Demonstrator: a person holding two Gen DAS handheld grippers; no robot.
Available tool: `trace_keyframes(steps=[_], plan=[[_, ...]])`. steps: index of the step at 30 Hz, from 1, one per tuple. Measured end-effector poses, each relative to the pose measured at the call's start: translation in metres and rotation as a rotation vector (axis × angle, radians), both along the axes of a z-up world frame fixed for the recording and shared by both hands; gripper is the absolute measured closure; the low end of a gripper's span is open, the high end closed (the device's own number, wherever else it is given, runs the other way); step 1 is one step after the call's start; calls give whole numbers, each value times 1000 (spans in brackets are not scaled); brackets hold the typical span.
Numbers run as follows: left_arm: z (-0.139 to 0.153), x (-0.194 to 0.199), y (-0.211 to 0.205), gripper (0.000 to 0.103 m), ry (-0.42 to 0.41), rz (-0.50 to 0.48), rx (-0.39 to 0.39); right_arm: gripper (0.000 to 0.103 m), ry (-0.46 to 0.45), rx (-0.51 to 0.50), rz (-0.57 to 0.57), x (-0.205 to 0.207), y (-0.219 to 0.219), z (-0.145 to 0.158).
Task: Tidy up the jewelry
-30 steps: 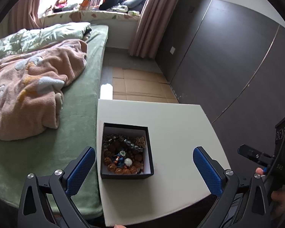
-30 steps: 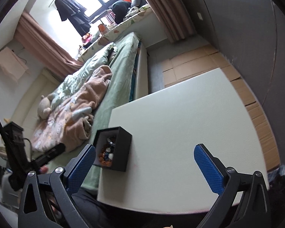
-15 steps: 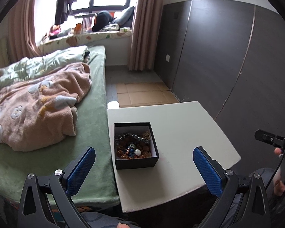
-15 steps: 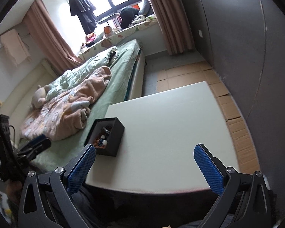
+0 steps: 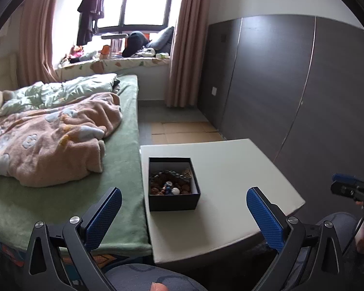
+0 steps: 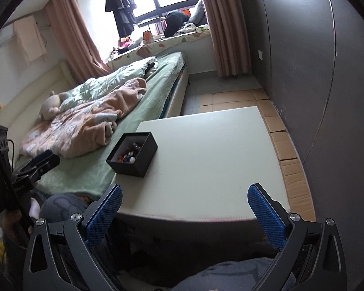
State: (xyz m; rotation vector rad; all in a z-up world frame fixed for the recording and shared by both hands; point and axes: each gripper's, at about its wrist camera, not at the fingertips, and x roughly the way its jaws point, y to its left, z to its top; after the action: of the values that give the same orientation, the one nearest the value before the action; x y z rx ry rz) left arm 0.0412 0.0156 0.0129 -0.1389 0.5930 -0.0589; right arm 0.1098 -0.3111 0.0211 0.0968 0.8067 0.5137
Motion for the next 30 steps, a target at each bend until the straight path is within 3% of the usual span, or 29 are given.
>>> trace_keyframes(steps=[8, 20, 30], plan=[[-3, -8, -6, 0, -12, 19, -16, 0, -55, -2, -14, -23, 2, 0], [-7, -15, -11, 0, -4, 26, -24, 0, -59, -33, -4, -33, 15, -1], [-8, -13, -14, 0, -2, 29, -30, 0, -41, -1, -14, -30, 11, -2]])
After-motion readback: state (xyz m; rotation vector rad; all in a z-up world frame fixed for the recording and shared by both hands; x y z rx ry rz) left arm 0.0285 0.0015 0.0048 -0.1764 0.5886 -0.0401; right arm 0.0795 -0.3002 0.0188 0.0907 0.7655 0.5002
